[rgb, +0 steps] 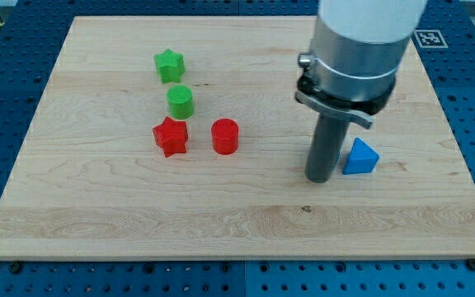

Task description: Separate the blue triangle from the blue cube

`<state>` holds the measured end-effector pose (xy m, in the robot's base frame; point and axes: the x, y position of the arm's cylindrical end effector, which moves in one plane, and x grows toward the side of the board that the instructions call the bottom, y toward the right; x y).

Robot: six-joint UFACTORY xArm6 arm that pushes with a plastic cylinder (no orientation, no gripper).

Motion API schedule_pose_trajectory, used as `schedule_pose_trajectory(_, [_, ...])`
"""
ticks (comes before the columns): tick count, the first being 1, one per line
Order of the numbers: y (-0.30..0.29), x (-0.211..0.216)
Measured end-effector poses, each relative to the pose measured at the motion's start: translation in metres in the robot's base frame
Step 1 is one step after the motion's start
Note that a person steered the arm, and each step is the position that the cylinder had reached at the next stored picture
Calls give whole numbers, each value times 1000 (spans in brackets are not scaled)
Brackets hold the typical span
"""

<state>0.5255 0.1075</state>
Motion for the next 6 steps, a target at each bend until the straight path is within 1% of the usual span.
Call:
schedule_pose_trajectory(2, [52, 1])
schedule_pose_trajectory(3, [51, -7])
schedule_pose_trajectory(4, [29, -20])
schedule_pose_trajectory(5, [3, -21])
schedule_pose_trajectory(6, [-5, -23])
